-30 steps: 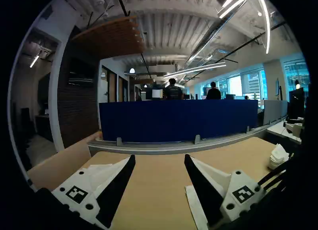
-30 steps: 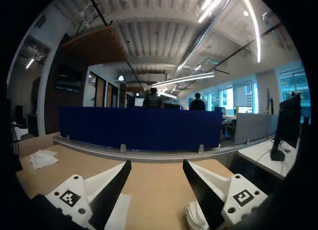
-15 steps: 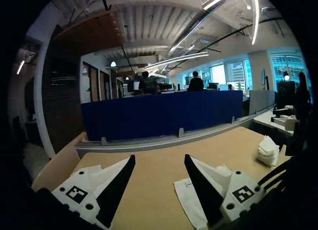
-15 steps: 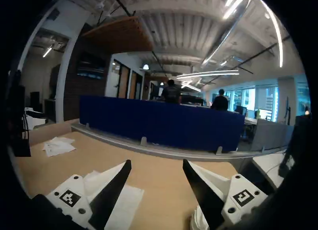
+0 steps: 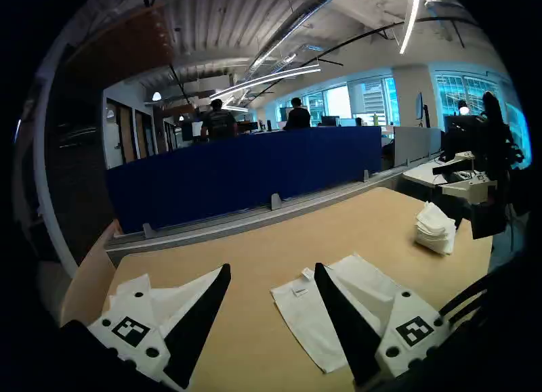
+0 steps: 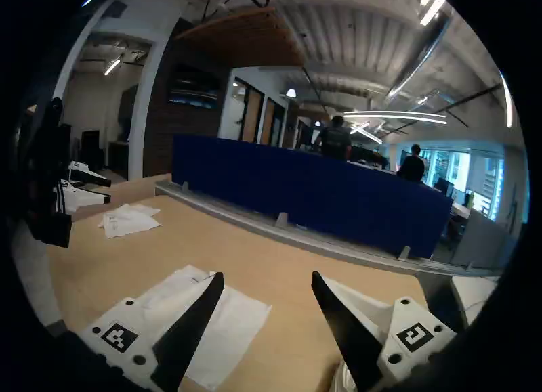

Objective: Fold towel

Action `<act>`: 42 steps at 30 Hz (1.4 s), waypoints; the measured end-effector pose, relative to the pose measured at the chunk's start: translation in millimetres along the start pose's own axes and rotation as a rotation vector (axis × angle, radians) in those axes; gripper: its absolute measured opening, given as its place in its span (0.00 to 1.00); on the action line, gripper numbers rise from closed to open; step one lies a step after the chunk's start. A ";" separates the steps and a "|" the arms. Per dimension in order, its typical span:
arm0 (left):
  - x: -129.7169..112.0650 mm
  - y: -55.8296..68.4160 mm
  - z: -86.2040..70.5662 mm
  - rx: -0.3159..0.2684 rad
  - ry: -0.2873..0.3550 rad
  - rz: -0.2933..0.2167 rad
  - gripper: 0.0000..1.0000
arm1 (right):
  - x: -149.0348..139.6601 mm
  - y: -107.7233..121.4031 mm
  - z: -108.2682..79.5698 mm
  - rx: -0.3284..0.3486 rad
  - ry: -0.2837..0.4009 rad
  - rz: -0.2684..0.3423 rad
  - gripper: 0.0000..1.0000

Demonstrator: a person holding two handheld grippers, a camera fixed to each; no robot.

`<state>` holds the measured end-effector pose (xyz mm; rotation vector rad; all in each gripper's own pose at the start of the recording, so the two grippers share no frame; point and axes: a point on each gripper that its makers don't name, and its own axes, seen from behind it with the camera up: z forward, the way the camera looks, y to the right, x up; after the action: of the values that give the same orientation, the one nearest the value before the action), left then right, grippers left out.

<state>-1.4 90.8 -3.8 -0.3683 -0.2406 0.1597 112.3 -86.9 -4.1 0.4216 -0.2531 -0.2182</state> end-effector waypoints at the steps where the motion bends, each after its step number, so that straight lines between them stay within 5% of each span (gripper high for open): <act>1: -2.6 1.7 0.5 -0.008 -0.008 0.002 0.91 | -1.9 -2.0 0.8 0.008 -0.007 -0.002 1.00; 27: -77.4 42.1 11.7 -0.118 -0.151 0.036 0.92 | -83.3 -36.4 14.7 0.106 -0.147 -0.026 1.00; 42: -149.8 68.1 13.1 -0.207 -0.285 0.053 0.91 | -155.5 -55.8 16.0 0.149 -0.255 -0.027 1.00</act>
<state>-156.0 128.3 -47.9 -0.5581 -0.5310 0.2405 -48.0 -102.1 -44.4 0.5458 -0.5166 -0.2808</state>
